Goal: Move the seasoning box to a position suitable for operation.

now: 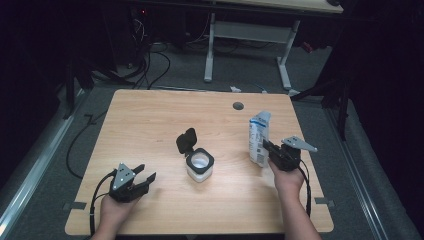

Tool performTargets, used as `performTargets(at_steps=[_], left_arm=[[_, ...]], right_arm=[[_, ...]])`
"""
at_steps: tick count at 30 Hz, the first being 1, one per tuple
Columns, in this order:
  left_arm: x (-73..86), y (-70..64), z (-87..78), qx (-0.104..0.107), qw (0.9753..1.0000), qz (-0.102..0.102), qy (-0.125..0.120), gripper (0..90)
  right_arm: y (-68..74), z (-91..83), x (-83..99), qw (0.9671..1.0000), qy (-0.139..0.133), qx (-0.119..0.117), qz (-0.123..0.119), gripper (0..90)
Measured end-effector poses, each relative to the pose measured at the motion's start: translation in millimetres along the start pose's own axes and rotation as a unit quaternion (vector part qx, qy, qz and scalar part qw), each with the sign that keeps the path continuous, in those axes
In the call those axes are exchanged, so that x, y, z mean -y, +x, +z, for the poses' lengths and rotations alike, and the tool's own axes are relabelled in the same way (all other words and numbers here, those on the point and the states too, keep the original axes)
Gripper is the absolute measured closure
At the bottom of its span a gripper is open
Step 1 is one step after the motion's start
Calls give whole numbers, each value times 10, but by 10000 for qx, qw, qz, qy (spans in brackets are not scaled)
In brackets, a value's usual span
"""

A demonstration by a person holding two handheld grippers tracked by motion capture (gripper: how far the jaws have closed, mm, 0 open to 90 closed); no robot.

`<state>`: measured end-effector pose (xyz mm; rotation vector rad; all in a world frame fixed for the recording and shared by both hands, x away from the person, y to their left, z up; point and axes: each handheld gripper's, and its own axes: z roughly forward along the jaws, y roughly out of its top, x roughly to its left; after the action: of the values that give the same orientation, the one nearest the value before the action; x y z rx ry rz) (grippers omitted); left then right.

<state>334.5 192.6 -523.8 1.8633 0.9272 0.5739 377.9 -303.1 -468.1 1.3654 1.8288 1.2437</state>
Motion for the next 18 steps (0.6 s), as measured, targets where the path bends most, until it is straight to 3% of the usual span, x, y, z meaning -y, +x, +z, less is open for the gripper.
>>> performTargets(at_steps=[11, 18], left_arm=[[-2, -2, -2, -5, 10000, -3, -14, 453], [-3, 0, -4, -9, 10000, 5, -7, 453]], right_arm=[[-32, -83, 120, 10000, 54, 52, 49, 857], [-7, -106, 139, 10000, 49, 12, 65, 781]])
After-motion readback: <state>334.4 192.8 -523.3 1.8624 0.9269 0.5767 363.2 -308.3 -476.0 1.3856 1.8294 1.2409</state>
